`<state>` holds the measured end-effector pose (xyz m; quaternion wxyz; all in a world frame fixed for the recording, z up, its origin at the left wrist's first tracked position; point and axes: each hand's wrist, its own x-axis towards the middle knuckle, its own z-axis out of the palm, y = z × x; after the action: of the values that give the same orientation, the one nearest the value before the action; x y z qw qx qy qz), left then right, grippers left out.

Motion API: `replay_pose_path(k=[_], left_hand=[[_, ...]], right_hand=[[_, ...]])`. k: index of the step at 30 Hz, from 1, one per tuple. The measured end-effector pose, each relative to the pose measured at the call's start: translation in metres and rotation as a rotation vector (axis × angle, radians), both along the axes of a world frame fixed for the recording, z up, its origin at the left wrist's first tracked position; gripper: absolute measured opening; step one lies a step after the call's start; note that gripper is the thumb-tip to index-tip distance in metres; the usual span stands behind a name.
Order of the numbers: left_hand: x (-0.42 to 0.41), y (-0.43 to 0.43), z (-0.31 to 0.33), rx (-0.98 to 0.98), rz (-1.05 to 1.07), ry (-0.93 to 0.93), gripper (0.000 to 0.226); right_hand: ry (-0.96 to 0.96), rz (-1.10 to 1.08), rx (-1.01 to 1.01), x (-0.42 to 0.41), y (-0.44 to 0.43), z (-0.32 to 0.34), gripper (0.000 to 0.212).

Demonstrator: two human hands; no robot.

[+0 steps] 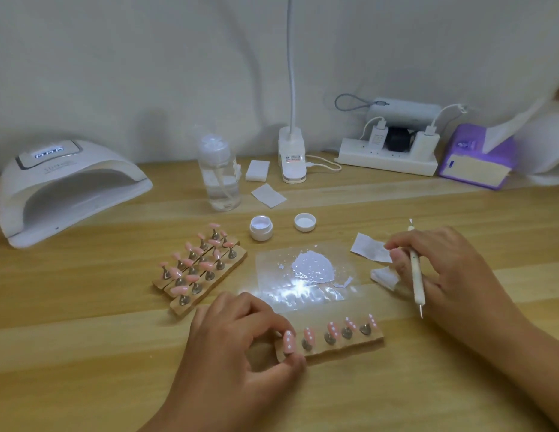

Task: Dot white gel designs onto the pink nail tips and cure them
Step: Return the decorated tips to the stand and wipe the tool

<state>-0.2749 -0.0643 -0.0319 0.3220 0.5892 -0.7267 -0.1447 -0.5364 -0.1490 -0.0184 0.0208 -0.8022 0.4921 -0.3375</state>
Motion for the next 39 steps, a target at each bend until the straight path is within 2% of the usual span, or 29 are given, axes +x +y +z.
replay_pose_path(k=[2,10,13,17,20,22,23,25,28,36,39], left_hand=[[-0.001,-0.001,0.0,-0.019,0.006,0.001,0.018],[-0.002,-0.002,0.0,-0.053,0.005,0.015,0.017],[-0.002,-0.001,0.002,-0.067,-0.016,-0.008,0.013],[-0.003,-0.002,0.007,-0.096,-0.027,-0.018,0.015],[-0.005,-0.003,0.014,-0.079,0.0,0.03,0.019],[-0.005,-0.005,0.02,-0.043,0.005,0.101,0.02],[-0.005,-0.006,0.024,-0.026,-0.005,0.142,0.019],[-0.005,-0.008,0.032,-0.005,-0.028,0.194,0.017],[-0.009,-0.014,0.039,-0.01,-0.033,0.207,0.019],[-0.038,-0.03,0.04,0.041,-0.103,0.2,0.023],[-0.043,-0.031,0.033,0.095,-0.107,0.255,0.023]], right_hand=[[0.021,0.011,-0.007,0.001,0.001,-0.001,0.005],[0.07,0.084,-0.08,0.003,0.001,-0.001,0.017],[0.018,0.057,-0.065,0.001,0.001,-0.001,0.019],[-0.138,0.022,0.065,-0.001,0.006,0.008,0.033],[-0.132,0.082,0.205,-0.009,0.005,0.019,0.019],[-0.108,0.186,0.383,-0.017,0.004,0.029,0.013],[-0.092,0.248,0.484,-0.022,0.004,0.033,0.016],[-0.045,0.343,0.598,-0.029,0.009,0.037,0.034],[-0.051,0.351,0.557,-0.038,0.018,0.035,0.047],[-0.218,0.329,0.529,-0.048,0.026,0.025,0.045],[-0.247,0.313,0.493,-0.048,0.027,0.017,0.042]])
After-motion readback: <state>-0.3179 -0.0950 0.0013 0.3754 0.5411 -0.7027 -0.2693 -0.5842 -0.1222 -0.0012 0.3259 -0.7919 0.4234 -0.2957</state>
